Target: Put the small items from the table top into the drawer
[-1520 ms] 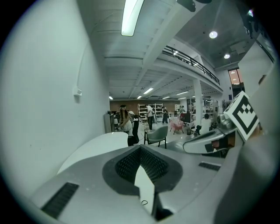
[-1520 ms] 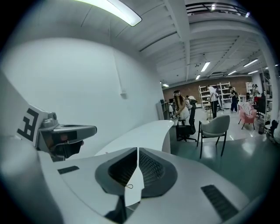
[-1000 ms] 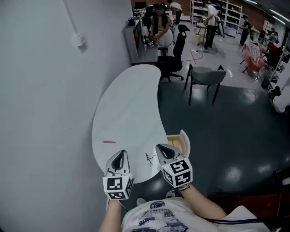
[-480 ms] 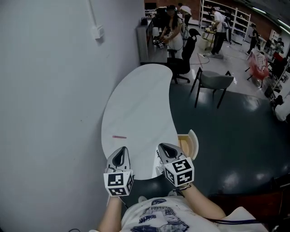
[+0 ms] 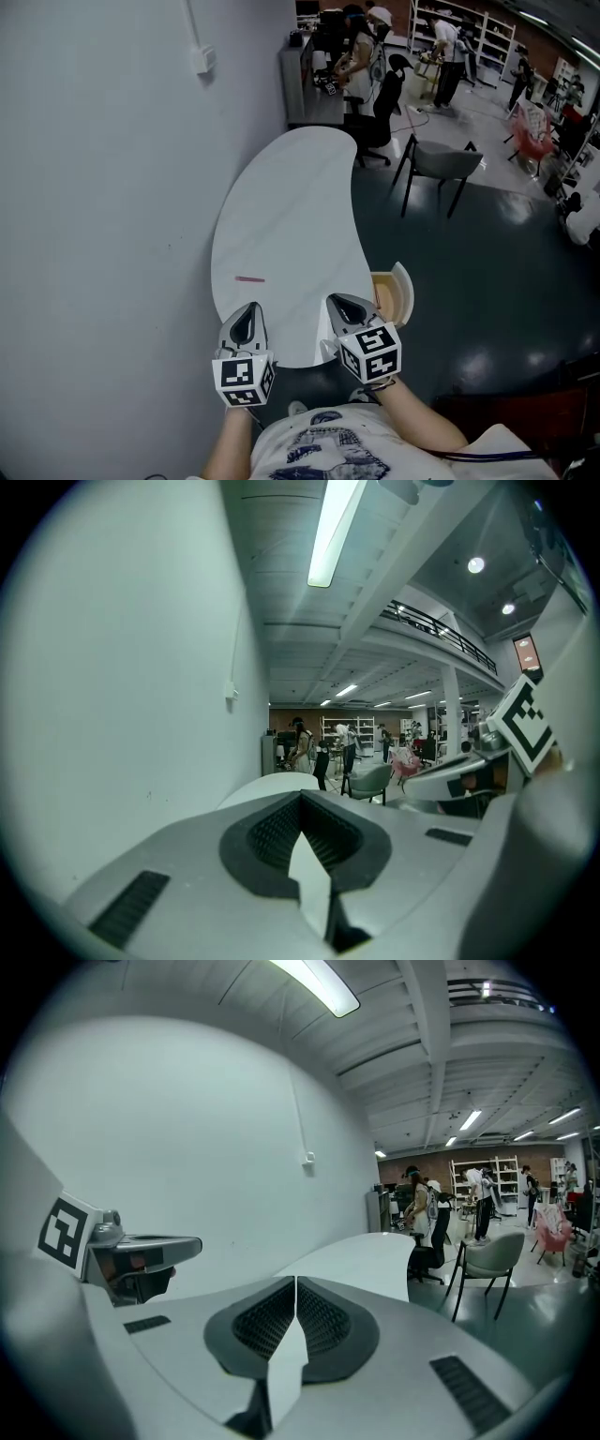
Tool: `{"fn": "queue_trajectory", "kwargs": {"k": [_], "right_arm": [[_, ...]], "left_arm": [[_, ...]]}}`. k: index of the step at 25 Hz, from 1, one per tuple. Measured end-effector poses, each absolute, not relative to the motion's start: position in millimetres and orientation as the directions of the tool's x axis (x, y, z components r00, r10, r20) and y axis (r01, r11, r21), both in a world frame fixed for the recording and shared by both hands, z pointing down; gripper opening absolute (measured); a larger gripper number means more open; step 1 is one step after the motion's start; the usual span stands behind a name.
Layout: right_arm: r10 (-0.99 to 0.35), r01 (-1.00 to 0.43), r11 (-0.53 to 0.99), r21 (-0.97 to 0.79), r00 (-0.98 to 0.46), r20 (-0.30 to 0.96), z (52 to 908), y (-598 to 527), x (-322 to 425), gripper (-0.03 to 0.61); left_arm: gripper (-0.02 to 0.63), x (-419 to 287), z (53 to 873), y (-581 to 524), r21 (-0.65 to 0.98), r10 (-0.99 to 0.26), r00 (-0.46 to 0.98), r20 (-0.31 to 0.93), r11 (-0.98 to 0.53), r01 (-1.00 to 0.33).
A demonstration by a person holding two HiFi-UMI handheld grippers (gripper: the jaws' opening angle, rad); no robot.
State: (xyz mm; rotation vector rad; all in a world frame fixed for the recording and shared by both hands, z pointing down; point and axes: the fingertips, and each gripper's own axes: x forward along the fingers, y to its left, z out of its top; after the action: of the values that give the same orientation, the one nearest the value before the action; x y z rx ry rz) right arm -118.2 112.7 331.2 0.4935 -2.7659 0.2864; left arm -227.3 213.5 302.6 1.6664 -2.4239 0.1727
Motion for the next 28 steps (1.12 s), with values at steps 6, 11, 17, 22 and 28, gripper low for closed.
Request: {"fn": "queue_trajectory", "kwargs": {"k": [6,11,17,22,28], "right_arm": [[-0.291,-0.362,0.919,-0.156,-0.890,0.351,343,160,-150,0.026],[-0.268,-0.339,0.929,-0.151,-0.894,0.358,348,201,-184,0.026],[-0.247,-0.314,0.941,-0.126,-0.891,0.380,356,230,-214,0.026],[-0.225,-0.294,0.949,-0.113,-0.885,0.408,360,231,-229,0.026],[-0.201,-0.266,0.960,-0.091,-0.875,0.440,371,210,-253,0.026]], "left_arm": [[0.020,-258,311,263,0.007,-0.900,-0.363,0.242,0.376,-0.926],[0.020,-290,318,302,-0.011,-0.885,-0.389,0.257,0.400,-0.917],[0.020,-316,331,331,0.017,-0.877,-0.401,0.265,0.420,-0.907],[0.020,-328,340,333,0.046,-0.867,-0.410,0.284,0.439,-0.897],[0.020,-349,352,313,0.062,-0.855,-0.421,0.302,0.458,-0.887]]}}
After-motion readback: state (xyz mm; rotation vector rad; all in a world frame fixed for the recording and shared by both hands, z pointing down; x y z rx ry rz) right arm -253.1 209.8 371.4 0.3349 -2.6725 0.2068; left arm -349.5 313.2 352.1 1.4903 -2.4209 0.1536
